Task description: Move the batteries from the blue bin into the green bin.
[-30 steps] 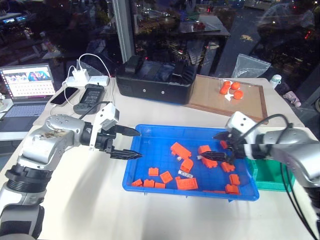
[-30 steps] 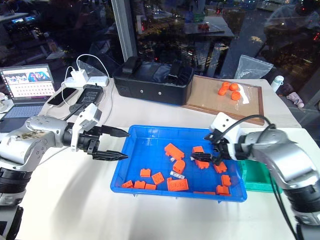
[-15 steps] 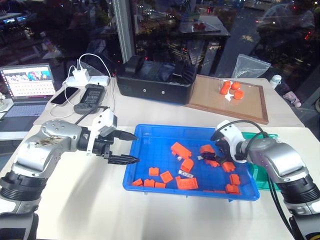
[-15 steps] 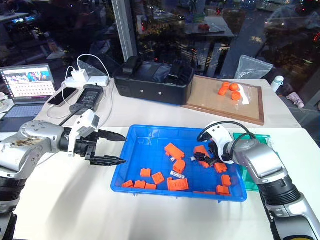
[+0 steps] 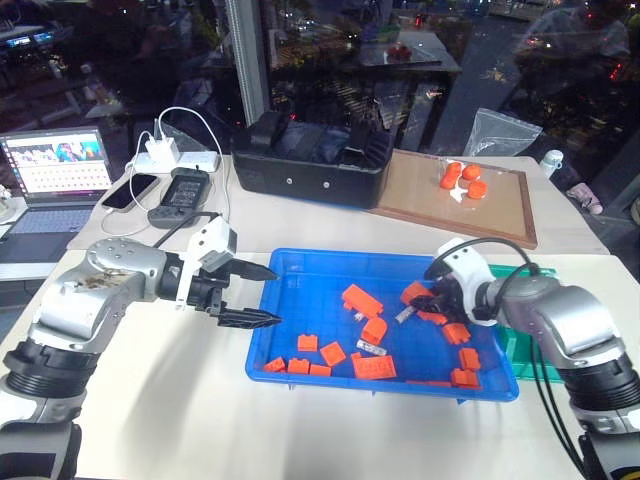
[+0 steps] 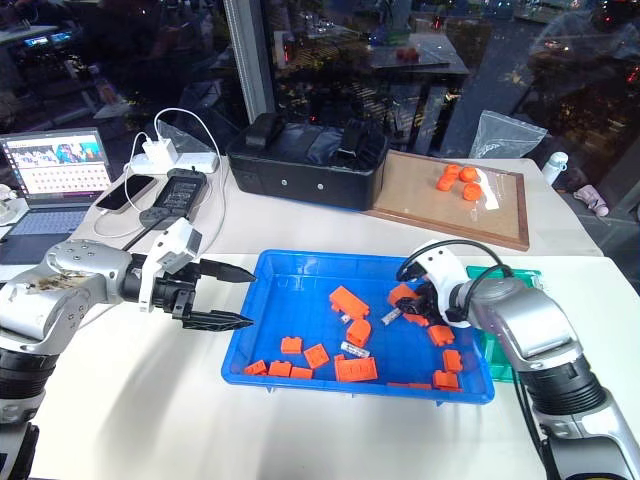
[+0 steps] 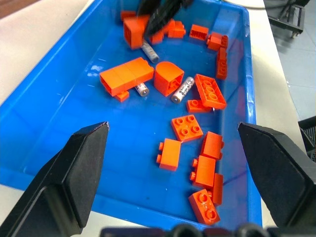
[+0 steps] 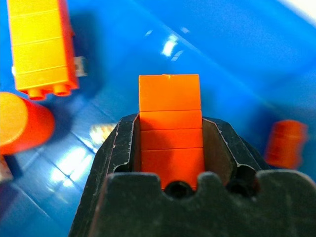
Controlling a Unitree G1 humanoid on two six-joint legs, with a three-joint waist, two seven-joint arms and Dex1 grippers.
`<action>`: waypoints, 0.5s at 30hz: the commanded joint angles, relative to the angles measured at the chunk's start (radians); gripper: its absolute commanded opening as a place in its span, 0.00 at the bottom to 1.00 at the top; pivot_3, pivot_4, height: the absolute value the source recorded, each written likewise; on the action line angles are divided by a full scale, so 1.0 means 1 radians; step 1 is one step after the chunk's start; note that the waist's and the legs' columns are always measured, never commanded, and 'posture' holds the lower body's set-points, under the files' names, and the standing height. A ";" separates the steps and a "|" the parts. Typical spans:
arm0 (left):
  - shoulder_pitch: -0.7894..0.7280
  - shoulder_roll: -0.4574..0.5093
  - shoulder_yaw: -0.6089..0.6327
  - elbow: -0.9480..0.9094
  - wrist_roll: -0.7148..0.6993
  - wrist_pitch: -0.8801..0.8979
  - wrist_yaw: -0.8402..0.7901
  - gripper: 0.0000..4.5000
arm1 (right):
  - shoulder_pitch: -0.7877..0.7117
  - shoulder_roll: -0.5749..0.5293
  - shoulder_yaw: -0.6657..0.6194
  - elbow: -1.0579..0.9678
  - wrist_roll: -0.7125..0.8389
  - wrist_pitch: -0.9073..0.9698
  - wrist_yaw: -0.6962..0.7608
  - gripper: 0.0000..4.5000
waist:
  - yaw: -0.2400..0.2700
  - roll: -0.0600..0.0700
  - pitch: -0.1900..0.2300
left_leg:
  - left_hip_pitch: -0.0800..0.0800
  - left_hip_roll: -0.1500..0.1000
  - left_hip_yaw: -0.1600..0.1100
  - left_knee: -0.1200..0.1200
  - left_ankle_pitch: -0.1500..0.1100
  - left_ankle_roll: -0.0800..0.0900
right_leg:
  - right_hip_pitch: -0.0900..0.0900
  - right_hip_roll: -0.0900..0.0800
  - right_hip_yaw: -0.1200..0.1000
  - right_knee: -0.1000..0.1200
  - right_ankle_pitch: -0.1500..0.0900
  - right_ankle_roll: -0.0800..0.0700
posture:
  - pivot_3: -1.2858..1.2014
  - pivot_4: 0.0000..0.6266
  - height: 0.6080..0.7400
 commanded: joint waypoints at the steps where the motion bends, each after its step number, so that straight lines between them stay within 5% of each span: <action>1: -0.021 0.003 0.015 -0.001 0.000 -0.017 -0.003 1.00 | -0.022 -0.028 -0.035 -0.078 0.044 0.011 0.053 0.33 | 0.000 0.000 0.000 | 0.000 0.000 0.000 0.000 0.000 0.000 | 0.000 0.000 0.000 0.000 0.000 0.000 | 0.52 0.24 0.98; 9: -0.029 0.001 0.010 0.005 0.005 -0.017 -0.006 1.00 | 0.088 -0.223 0.021 -0.265 0.141 0.027 0.237 0.33 | 0.010 0.000 0.000 | 0.000 0.000 -0.001 0.000 0.000 0.000 | 0.000 0.000 -0.001 -0.001 0.000 0.000 | 0.52 0.24 0.98; 15: -0.036 -0.006 -0.001 0.016 0.019 -0.022 -0.003 1.00 | 0.233 -0.362 -0.050 -0.289 0.195 -0.048 0.377 0.33 | 0.010 0.000 0.000 | -0.001 0.000 -0.002 0.002 -0.001 0.001 | 0.000 -0.002 -0.002 -0.001 0.000 -0.001 | 0.52 0.24 0.98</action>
